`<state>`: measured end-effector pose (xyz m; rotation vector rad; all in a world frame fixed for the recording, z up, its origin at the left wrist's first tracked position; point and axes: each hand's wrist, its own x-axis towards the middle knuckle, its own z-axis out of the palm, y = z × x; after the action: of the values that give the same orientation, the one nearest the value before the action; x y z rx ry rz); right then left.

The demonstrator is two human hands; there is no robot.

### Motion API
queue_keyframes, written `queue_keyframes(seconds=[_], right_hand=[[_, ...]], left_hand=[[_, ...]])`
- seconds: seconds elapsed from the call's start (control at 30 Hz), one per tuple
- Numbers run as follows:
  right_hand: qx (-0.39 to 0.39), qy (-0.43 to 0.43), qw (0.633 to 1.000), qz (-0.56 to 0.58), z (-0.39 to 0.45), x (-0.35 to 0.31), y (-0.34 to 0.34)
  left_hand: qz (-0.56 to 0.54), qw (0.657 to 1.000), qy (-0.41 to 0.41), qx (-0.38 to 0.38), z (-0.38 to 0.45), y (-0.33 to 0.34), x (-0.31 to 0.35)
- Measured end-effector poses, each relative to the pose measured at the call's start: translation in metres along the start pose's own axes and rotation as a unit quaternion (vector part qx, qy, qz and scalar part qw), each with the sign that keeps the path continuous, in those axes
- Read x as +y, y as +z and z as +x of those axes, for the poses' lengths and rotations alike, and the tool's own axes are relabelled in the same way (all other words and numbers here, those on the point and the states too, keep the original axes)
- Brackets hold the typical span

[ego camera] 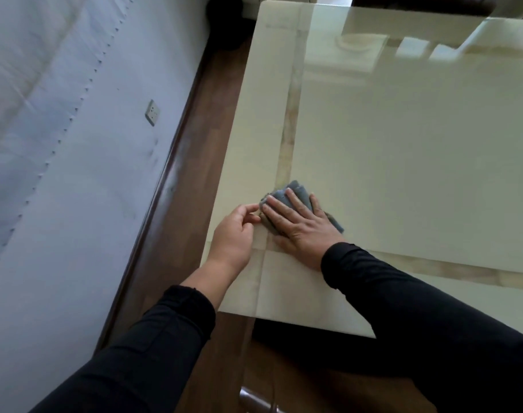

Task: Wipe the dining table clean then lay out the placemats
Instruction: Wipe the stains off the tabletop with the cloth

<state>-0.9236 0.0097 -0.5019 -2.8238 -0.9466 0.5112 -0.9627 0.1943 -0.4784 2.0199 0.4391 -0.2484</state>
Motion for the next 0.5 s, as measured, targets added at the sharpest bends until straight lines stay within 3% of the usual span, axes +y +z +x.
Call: queue_keyframes(seconds=[0.13, 0.27, 0.5], right_hand=[[0.027, 0.075, 0.997, 0.020, -0.008, -0.020, -0.004], [0.008, 0.166, 0.986, 0.012, -0.013, -0.042, 0.017], [-0.019, -0.015, 0.999, -0.024, -0.057, -0.051, 0.027]], left_hand=[[0.010, 1.000, 0.002, -0.019, -0.003, -0.007, -0.005], [0.071, 0.996, 0.058, -0.025, -0.008, -0.004, -0.004], [0.227, 0.959, 0.166, -0.040, -0.023, -0.009, -0.010]])
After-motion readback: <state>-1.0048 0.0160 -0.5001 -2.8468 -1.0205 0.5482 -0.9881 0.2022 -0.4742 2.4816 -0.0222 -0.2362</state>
